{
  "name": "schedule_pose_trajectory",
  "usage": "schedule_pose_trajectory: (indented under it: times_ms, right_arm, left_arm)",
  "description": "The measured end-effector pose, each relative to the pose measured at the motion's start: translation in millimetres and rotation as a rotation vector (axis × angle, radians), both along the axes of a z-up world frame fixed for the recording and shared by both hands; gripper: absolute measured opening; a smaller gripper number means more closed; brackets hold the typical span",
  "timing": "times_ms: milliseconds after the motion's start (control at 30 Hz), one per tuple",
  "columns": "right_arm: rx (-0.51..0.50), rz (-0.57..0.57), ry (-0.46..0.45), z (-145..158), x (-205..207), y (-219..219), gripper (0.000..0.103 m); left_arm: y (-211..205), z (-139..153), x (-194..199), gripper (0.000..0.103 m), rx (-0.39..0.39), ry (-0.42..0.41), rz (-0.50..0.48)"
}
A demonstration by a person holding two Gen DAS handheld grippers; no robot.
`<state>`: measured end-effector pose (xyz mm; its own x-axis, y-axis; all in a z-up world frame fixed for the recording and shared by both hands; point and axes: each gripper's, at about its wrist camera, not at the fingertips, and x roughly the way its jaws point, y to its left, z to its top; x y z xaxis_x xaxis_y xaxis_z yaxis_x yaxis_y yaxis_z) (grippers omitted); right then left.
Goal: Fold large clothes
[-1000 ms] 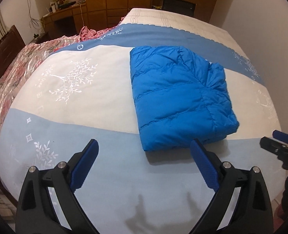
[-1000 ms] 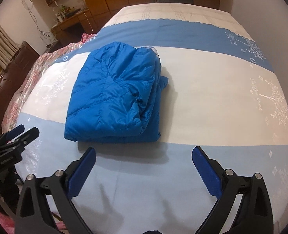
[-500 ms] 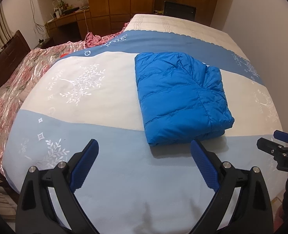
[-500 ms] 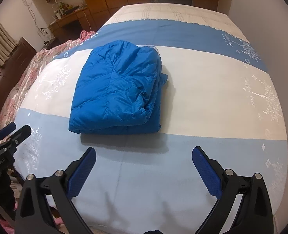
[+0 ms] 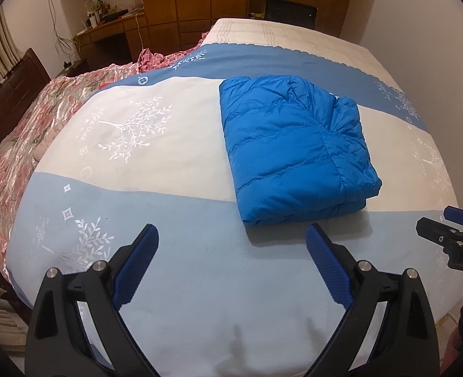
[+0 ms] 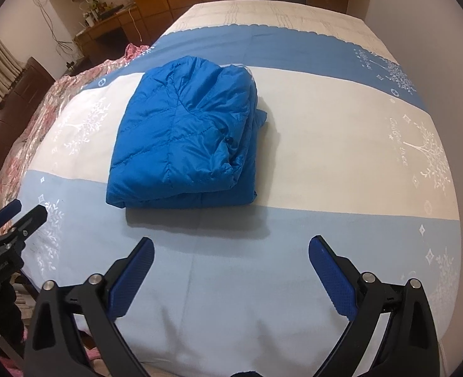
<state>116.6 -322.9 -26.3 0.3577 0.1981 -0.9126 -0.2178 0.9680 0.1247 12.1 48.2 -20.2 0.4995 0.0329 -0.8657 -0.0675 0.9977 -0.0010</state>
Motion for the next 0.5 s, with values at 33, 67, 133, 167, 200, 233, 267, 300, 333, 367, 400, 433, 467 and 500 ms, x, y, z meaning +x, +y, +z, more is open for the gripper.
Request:
schedule_pose_trajectory:
  times_ms: [33,67,133,167,200,233,267,300,333,367,400,433,467,500]
  right_arm:
    - [0.000,0.001,0.000,0.5,0.0,-0.3,0.099]
    - [0.000,0.000,0.000,0.5,-0.1,-0.4,0.099]
    - [-0.001,0.000,0.000,0.4,0.0,-0.3,0.099]
    - [0.000,0.000,0.000,0.3,0.0,-0.3,0.099]
    - [0.001,0.000,0.001,0.1,0.0,-0.3,0.099]
    - [-0.001,0.001,0.002,0.0,0.1,-0.2,0.099]
    - [-0.001,0.000,0.002,0.0,-0.4,-0.1,0.099]
    - [-0.001,0.000,0.002,0.0,-0.4,-0.2,0.099]
    - [-0.001,-0.001,0.003,0.0,-0.5,0.0,0.099]
    - [-0.001,0.000,0.004,0.0,-0.6,-0.1,0.099]
    - [-0.001,0.001,0.004,0.2,-0.9,0.0,0.099]
    - [-0.002,0.002,0.004,0.2,-0.8,-0.1,0.099]
    - [-0.002,0.004,0.004,0.4,-0.8,0.1,0.099]
    - [-0.001,0.006,0.004,0.5,-0.8,0.1,0.099]
  left_arm:
    - [-0.5,-0.1,-0.2,0.094,0.000,-0.001,0.000]
    - [-0.8,-0.4,-0.3,0.094,0.000,-0.001,-0.001]
    - [-0.9,-0.9,0.2,0.094,-0.001,0.002,-0.004]
    - [-0.9,-1.5,0.4,0.094,-0.001,0.004,-0.005]
    - [-0.7,-1.5,0.9,0.094,-0.001,0.005,-0.006]
    - [-0.9,-1.4,1.0,0.094,-0.002,0.005,-0.005]
    - [-0.9,-1.4,1.2,0.094,-0.003,0.006,-0.005]
    - [-0.9,-1.4,1.4,0.094,-0.003,0.006,-0.005]
    - [-1.0,-1.2,1.5,0.094,-0.002,0.006,-0.006]
    - [-1.1,-1.4,1.7,0.094,-0.001,0.005,-0.006]
    - [-1.2,-1.5,1.6,0.094,-0.001,0.006,-0.006]
    - [-1.3,-1.6,1.6,0.094,-0.002,0.007,-0.006]
    - [-1.5,-1.4,1.9,0.094,-0.002,0.007,-0.007]
    - [-1.3,-1.3,2.1,0.094,-0.003,0.007,-0.007]
